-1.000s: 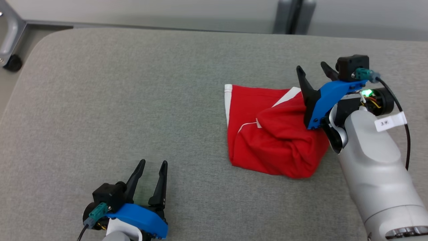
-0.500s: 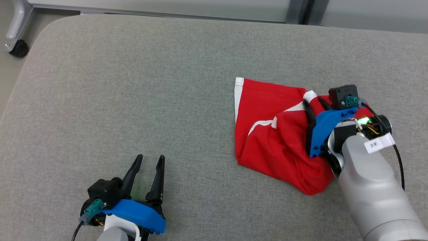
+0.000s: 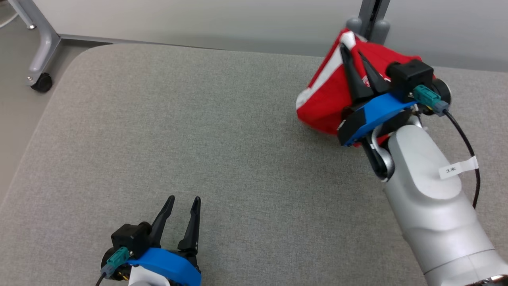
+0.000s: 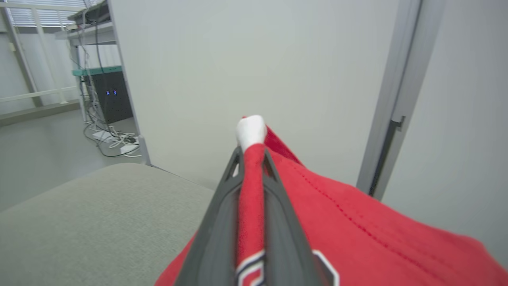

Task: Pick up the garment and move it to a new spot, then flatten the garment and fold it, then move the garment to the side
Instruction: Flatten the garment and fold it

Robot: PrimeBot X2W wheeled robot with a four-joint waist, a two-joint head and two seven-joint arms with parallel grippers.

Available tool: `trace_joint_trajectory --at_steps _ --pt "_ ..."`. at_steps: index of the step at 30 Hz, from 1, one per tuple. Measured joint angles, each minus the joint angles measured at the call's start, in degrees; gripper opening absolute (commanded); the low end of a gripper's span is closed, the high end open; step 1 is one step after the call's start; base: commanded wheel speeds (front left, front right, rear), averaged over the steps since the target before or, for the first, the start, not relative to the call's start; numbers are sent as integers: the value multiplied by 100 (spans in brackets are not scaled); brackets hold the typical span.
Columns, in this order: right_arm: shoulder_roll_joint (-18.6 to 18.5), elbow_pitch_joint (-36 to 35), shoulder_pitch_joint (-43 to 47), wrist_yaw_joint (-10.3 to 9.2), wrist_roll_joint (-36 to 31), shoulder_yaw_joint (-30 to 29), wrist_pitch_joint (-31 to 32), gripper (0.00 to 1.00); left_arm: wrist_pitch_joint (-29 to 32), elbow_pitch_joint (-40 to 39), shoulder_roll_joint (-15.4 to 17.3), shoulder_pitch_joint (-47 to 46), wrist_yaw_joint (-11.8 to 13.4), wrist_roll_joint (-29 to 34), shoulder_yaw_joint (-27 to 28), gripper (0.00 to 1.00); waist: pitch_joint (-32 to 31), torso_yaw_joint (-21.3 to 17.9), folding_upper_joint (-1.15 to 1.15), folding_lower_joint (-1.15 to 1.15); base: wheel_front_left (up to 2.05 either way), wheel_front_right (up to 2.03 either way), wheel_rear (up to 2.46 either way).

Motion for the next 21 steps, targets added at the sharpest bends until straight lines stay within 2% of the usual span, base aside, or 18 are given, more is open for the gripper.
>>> trace_joint_trajectory --at_steps 4,8,10,11,14,21 --pt "2 -1167 138 0 597 955 -2 0 0 57 -18 133 0 54 54 100 -215 40 0 0 0 0 0" --pt "19 -1841 418 1 891 1595 -4 0 0 82 -34 286 0 103 147 100 -360 20 0 -1 0 0 0" --pt "20 -1950 646 1 854 1724 -7 45 0 91 -44 360 0 136 211 100 -397 -20 0 -1 0 0 0" --pt "29 -1852 815 1 828 1719 -7 100 -1 92 -57 388 0 149 244 100 -411 -42 0 -1 0 0 0" --pt "15 -1571 1504 1 627 1360 -4 100 0 113 -88 445 0 187 310 100 -435 -104 0 -1 0 0 0" --pt "-48 -1304 3067 0 88 -38 -4 100 0 77 -129 446 0 244 360 100 -437 -231 0 -1 0 0 0"
